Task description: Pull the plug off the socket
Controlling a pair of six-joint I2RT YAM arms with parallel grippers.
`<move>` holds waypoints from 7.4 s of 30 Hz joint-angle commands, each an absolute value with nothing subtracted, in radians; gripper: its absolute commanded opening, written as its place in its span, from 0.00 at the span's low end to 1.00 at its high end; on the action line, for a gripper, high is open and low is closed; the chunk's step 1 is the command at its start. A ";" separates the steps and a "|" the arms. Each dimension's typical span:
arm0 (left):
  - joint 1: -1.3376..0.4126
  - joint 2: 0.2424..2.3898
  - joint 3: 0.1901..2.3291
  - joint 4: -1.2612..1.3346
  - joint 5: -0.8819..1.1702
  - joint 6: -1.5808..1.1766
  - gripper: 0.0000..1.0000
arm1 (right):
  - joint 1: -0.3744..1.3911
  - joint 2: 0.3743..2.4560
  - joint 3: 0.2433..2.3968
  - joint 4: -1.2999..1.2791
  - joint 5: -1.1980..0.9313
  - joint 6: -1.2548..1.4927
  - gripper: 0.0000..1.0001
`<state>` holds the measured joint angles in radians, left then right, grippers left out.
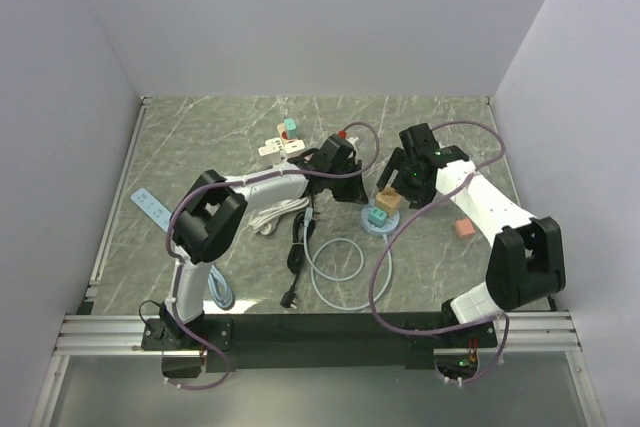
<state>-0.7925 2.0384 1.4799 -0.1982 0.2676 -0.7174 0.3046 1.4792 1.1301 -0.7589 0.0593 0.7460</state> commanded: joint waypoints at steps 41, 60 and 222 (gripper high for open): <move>-0.736 1.747 0.945 0.095 0.244 -0.804 0.01 | 0.509 1.832 1.385 -0.697 -0.259 0.333 0.00; -0.735 1.724 0.926 0.235 0.269 -0.934 0.01 | 0.558 1.775 1.264 -0.620 -0.147 0.483 0.00; -0.784 1.583 0.888 0.150 0.189 -0.710 0.75 | 0.362 1.807 1.437 -0.985 -0.725 0.181 0.00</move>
<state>-0.7822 1.5810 0.8513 0.1078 0.1509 -0.7219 0.3584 1.8801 1.4425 -0.9886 -0.6369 0.1833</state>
